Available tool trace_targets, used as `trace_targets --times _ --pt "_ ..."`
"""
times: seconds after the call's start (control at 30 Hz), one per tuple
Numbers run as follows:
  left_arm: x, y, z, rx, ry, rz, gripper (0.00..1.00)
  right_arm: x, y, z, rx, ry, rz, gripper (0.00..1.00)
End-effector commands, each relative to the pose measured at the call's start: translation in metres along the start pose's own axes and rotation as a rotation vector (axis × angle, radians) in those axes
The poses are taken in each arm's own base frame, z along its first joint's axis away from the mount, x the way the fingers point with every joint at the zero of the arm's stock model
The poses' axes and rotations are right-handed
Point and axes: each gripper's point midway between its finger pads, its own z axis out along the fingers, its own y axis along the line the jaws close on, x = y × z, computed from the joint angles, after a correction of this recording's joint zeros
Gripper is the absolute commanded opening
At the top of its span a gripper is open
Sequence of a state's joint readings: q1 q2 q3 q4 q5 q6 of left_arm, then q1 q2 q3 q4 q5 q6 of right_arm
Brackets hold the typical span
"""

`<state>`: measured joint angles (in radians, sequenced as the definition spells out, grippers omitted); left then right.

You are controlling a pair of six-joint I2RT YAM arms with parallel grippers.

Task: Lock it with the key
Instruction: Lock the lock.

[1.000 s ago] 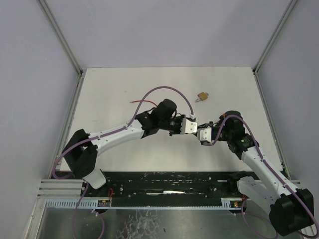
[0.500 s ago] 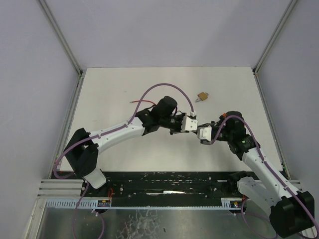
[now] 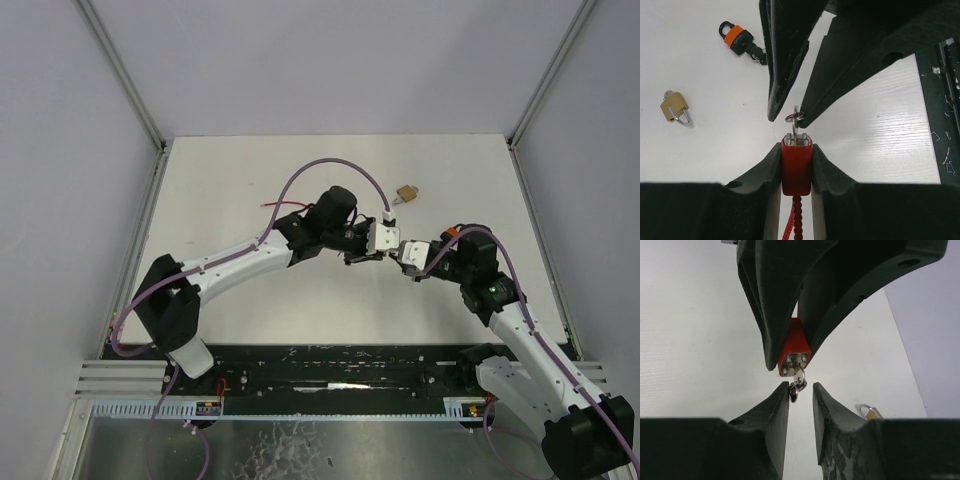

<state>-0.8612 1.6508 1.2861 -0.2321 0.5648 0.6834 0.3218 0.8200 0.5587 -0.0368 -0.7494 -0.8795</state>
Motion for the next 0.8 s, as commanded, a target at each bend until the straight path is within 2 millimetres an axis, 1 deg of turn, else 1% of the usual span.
trace_targets --times 0.0,0.23,0.53,0.63,0.77 --pt "-0.019 0.009 0.005 -0.016 -0.040 -0.002 0.00 -0.020 -0.015 0.002 0.040 -0.052 0.049 0.32" --pt "-0.021 0.007 0.007 0.000 -0.047 -0.015 0.00 -0.030 -0.011 0.006 0.018 -0.116 0.076 0.34" --pt "-0.019 0.007 0.007 0.003 -0.038 -0.016 0.00 -0.033 -0.023 -0.001 0.066 -0.090 0.084 0.32" --pt "-0.019 0.010 0.006 -0.009 -0.034 -0.017 0.00 -0.033 -0.026 -0.005 0.082 -0.080 0.094 0.35" --pt "-0.018 0.012 0.006 -0.016 -0.033 -0.023 0.00 -0.041 -0.018 -0.006 0.033 -0.112 0.102 0.38"
